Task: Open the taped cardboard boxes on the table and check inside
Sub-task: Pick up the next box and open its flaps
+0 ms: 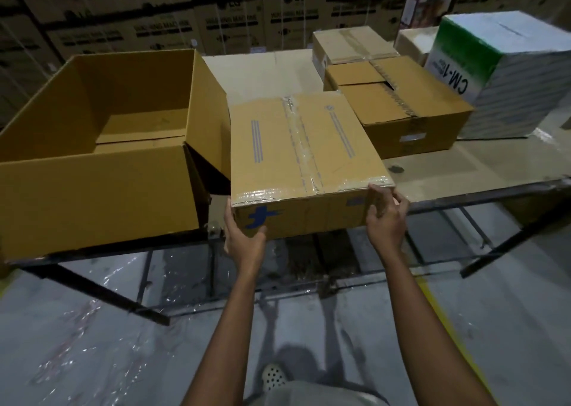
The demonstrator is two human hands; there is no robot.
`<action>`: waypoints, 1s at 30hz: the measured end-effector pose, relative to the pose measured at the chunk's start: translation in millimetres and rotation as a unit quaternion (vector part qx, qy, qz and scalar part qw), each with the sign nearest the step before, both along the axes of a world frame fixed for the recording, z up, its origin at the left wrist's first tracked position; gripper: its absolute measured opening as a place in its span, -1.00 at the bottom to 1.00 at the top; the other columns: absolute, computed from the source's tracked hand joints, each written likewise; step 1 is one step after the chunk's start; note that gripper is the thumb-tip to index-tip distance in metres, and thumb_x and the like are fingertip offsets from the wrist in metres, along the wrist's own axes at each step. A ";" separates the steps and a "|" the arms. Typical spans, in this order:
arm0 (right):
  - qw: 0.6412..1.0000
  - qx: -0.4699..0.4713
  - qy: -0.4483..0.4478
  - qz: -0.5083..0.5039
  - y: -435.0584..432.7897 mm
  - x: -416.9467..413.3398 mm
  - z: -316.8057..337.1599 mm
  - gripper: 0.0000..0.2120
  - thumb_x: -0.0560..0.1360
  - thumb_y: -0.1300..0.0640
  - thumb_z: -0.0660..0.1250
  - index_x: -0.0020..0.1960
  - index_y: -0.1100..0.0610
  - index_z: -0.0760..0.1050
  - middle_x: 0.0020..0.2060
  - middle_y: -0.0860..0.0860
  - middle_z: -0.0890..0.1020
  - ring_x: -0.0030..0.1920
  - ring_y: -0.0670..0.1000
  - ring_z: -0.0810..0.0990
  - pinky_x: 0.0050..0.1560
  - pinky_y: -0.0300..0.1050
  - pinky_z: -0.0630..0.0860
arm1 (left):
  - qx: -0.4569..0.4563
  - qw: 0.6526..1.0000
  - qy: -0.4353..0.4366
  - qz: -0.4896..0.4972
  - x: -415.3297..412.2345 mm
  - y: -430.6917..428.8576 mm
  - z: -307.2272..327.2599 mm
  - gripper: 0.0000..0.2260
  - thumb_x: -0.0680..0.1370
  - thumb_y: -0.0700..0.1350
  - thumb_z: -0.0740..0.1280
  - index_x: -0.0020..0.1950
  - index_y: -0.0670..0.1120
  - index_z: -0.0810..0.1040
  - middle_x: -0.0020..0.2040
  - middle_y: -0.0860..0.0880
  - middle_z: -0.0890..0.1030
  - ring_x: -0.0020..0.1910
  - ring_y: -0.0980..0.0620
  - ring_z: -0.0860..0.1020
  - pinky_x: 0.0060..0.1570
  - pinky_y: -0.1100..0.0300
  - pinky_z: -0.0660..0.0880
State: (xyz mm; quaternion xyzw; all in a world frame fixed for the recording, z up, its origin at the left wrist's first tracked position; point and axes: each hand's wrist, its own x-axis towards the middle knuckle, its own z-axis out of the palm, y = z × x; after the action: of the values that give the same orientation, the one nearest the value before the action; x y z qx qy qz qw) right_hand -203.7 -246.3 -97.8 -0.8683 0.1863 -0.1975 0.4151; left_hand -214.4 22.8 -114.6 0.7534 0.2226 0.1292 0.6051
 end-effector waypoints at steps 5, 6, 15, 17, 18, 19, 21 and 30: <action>0.998 -0.014 0.043 0.034 0.2 -26.0 7.0 -0.40 0.60 0.22 0.36 0.51 -0.28 0.36 0.60 0.12 0.13 0.02 0.00 0.44 -0.32 -0.28 0.32 | -0.114 0.993 -0.002 0.020 -22.6 -5.5 6.7 -0.14 0.49 -0.29 0.50 0.63 0.17 0.14 0.60 -0.05 0.26 0.54 -0.07 0.28 0.40 0.01 0.31; 0.998 -0.016 0.041 0.038 1.9 -32.5 7.7 -0.38 0.60 0.19 0.39 0.53 -0.27 0.34 0.61 0.12 0.10 0.03 -0.02 0.44 -0.32 -0.28 0.31 | -0.151 0.988 0.008 0.036 -27.3 -9.1 7.3 -0.16 0.50 -0.29 0.49 0.64 0.11 0.14 0.58 -0.10 0.30 0.50 -0.09 0.32 0.33 0.03 0.34; 0.991 -0.035 0.027 0.124 37.8 -63.0 14.5 -0.40 0.56 0.11 0.45 0.52 -0.23 0.38 0.60 0.06 0.19 0.42 -0.02 0.23 0.29 -0.13 0.39 | -0.500 0.844 0.190 0.024 -43.5 -55.5 -39.6 -0.93 0.60 -0.18 0.30 -0.06 -0.11 0.55 0.07 -0.14 0.51 0.21 -0.16 0.47 0.36 -0.21 0.40; 0.988 -0.065 0.020 0.138 41.1 -55.0 20.7 -0.42 0.56 0.06 0.44 0.52 -0.24 0.38 0.56 0.06 0.27 0.48 0.11 0.22 0.29 -0.01 0.34 | -0.536 0.824 0.182 0.013 -34.3 -69.4 -39.8 -0.91 0.61 -0.21 0.27 0.00 -0.15 0.57 0.14 -0.15 0.51 0.30 -0.20 0.45 0.40 -0.24 0.38; 0.987 -0.077 0.013 0.142 42.1 -50.5 24.7 -0.42 0.56 0.04 0.44 0.52 -0.23 0.38 0.54 0.06 0.30 0.48 0.12 0.23 0.29 0.02 0.35 | -0.547 0.817 0.181 0.009 -28.1 -76.0 -37.9 -0.88 0.62 -0.22 0.25 0.02 -0.17 0.57 0.18 -0.17 0.49 0.33 -0.21 0.44 0.41 -0.23 0.38; 0.985 -0.087 0.004 0.147 43.3 -45.6 29.0 -0.43 0.56 0.04 0.44 0.52 -0.22 0.38 0.53 0.05 0.33 0.47 0.11 0.25 0.32 0.05 0.37 | -0.560 0.809 0.180 0.006 -20.9 -82.0 -37.0 -0.87 0.62 -0.23 0.23 0.03 -0.18 0.57 0.20 -0.18 0.48 0.35 -0.22 0.42 0.42 -0.23 0.37; 0.982 -0.105 -0.013 0.158 45.9 -35.5 34.9 -0.43 0.56 0.03 0.43 0.52 -0.22 0.38 0.52 0.01 0.35 0.47 0.08 0.26 0.36 0.11 0.37 | -0.581 0.795 0.174 -0.002 -6.0 -90.3 -36.1 -0.85 0.61 -0.27 0.20 0.04 -0.21 0.56 0.21 -0.18 0.45 0.35 -0.20 0.39 0.44 -0.21 0.34; 0.960 -0.181 0.023 0.212 48.2 4.6 33.3 -0.40 0.57 -0.01 0.43 0.56 -0.22 0.32 0.61 -0.01 0.27 0.63 0.06 0.12 0.57 0.15 -0.02 | -0.623 0.763 0.169 0.034 25.7 -81.4 -53.9 -0.77 0.48 -0.43 0.11 -0.01 -0.25 0.50 0.08 -0.23 0.53 0.15 -0.16 0.52 0.48 -0.14 0.30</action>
State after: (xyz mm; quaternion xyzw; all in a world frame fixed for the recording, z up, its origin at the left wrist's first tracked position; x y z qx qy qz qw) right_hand -199.0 -198.1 -64.5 -0.9529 -0.0313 -0.1155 0.2787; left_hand -188.8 -58.6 -168.5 0.2124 0.3785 -0.1465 0.8889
